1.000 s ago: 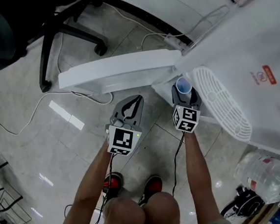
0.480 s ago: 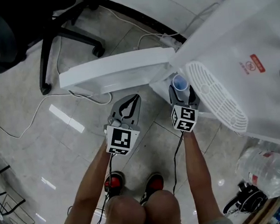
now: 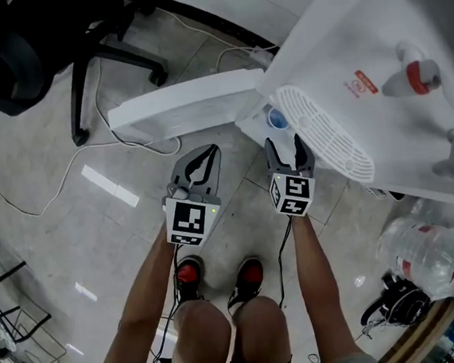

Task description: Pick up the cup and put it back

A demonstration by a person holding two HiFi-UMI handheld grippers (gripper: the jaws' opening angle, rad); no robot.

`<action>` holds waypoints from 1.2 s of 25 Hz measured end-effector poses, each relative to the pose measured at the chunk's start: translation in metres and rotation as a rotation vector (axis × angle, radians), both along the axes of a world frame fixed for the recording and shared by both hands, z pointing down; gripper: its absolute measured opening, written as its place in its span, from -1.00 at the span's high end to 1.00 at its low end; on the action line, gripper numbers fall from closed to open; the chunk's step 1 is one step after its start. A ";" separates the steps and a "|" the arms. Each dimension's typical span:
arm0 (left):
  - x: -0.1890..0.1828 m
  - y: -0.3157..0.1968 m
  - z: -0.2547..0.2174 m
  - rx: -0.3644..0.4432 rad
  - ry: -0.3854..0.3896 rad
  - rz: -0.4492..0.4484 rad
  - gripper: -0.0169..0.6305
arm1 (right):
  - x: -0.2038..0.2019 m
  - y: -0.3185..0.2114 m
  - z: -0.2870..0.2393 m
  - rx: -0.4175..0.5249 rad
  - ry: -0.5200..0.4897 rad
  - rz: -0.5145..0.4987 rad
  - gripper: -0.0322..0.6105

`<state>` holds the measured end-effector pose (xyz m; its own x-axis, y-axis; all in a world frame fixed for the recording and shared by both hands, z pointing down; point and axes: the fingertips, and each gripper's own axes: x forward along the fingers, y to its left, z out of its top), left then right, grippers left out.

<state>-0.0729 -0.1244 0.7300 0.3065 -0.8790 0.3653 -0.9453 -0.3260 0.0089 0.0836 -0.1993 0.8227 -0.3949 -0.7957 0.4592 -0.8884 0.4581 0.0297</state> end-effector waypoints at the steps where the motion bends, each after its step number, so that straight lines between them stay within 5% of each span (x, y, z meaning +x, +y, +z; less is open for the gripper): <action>1: 0.001 0.004 -0.009 -0.003 0.000 0.001 0.87 | 0.000 0.006 -0.009 0.002 0.004 0.001 -0.04; 16: 0.015 0.053 -0.140 -0.067 0.000 0.034 0.87 | 0.011 0.081 -0.153 -0.030 -0.008 0.010 0.39; 30: 0.045 0.069 -0.293 -0.027 -0.010 0.102 0.87 | 0.021 0.117 -0.343 0.072 -0.079 0.018 0.68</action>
<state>-0.0282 -0.0558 0.4374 0.3897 -0.8332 0.3922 -0.9075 -0.4201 0.0094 0.1050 -0.0822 0.4796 -0.4129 -0.8330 0.3683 -0.8975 0.4410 -0.0086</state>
